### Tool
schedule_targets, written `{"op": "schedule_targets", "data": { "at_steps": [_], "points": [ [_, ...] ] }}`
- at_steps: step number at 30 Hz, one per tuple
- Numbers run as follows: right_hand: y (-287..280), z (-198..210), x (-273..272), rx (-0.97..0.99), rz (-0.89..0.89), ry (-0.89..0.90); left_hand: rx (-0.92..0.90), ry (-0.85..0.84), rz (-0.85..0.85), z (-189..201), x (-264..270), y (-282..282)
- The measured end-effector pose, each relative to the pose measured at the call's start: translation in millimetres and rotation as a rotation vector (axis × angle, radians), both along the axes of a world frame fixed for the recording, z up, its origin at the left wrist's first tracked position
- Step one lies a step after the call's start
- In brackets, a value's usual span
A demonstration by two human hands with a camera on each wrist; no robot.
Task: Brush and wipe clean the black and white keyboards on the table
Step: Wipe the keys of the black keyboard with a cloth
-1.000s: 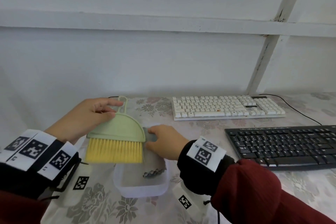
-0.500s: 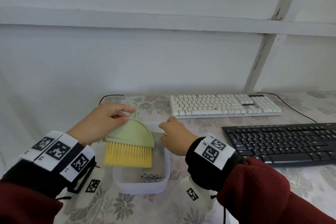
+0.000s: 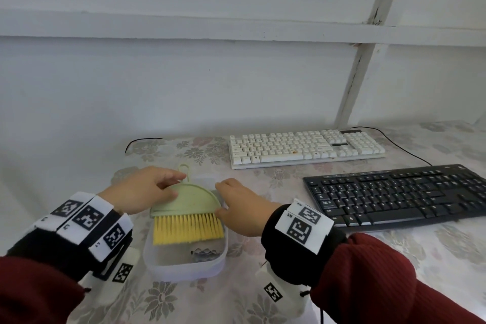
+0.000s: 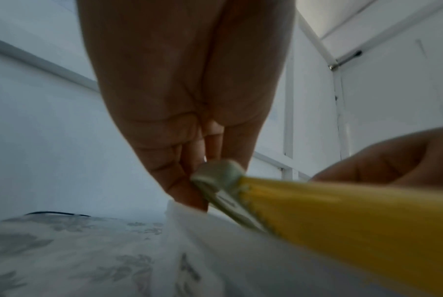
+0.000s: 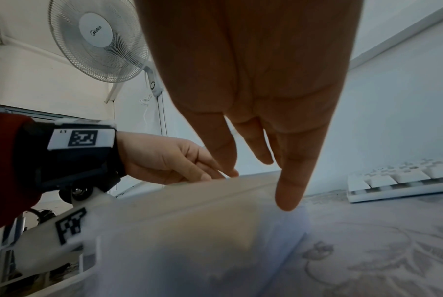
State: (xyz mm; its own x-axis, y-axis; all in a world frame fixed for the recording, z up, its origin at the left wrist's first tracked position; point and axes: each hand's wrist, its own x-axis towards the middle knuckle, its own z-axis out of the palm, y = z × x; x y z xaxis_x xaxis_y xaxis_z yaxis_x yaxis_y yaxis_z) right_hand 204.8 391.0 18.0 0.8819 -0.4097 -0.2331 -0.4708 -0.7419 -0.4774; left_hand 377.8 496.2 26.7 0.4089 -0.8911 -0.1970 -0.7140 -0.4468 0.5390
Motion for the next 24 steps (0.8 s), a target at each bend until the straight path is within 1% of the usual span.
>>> {"op": "schedule_targets", "data": {
  "at_steps": [4, 7, 10, 13, 19, 22, 24],
  "points": [
    [0.3, 4.1, -11.0, -0.007, 0.016, -0.012, -0.007, -0.050, -0.010, 3.1, -2.2, 3.9],
    [-5.9, 9.4, -25.8, -0.009, -0.010, -0.038, -0.048, -0.071, -0.021, 16.0, -5.8, 12.3],
    [-22.0, 15.9, -48.5, 0.002, -0.059, -0.056, -0.142, -0.006, -0.014, 33.9, -14.0, 16.2],
    [-45.4, 22.5, -78.0, 0.011, -0.126, -0.084, -0.196, 0.110, -0.010, 53.7, -41.4, 11.0],
    [-102.6, 31.7, -154.4, 0.058, -0.326, -0.158, -0.244, 0.178, -0.049, 61.7, -104.8, -40.3],
    [-138.7, 30.9, -200.6, 0.069, -0.391, -0.163, -0.242, 0.202, -0.063, 58.4, -145.9, -72.9],
    [-164.0, 30.6, -232.9, 0.057, -0.430, -0.164, -0.228, 0.189, -0.065, 51.4, -170.4, -94.3]
  ]
}}
